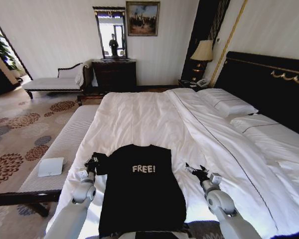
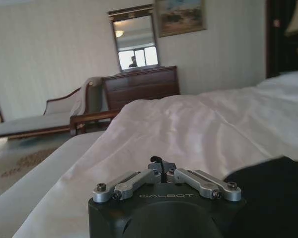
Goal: Fold the clothes on the bed.
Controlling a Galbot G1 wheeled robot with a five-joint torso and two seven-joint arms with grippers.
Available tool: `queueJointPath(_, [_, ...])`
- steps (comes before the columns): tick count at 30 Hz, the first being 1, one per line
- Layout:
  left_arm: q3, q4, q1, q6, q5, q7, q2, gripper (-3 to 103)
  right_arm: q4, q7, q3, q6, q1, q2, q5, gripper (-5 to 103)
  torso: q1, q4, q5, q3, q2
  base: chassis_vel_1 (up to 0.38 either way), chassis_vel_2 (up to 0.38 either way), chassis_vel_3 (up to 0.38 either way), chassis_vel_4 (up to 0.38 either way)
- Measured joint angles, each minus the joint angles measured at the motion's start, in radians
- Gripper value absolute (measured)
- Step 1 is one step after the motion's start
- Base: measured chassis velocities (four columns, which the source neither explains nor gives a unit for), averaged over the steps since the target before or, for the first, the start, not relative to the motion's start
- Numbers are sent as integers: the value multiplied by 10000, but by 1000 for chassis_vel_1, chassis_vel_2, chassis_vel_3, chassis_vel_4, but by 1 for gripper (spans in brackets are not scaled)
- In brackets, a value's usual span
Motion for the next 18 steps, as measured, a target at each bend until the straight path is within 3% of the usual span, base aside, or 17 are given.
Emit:
queueJointPath(2, [382, -142, 332, -271, 1464, 301, 98, 0, -105, -3, -310, 0, 278, -127, 93, 100, 0, 21, 3, 0, -1, 0, 0, 0, 0])
queueJointPath(4, [1057, 1, 219, -379, 2126, 499, 241, 0, -101, -4, -318, -1, 285, -133, 130, 100, 0, 9, -3, 0, 0, 0, 0, 0, 0])
queueJointPath(10, [2406, 383, -406, -479, 2789, 743, 553, 0, -30, -27, -81, 16, 138, -145, 201, 100, 0, 5, -2, 1, 0, 0, 0, 0, 0])
queueJointPath(18, [3706, 596, -1127, -353, 2774, 854, 888, 0, -1, -69, 86, 69, 11, -88, 228, 100, 0, 4, -1, 0, 0, 0, 0, 0, 0])
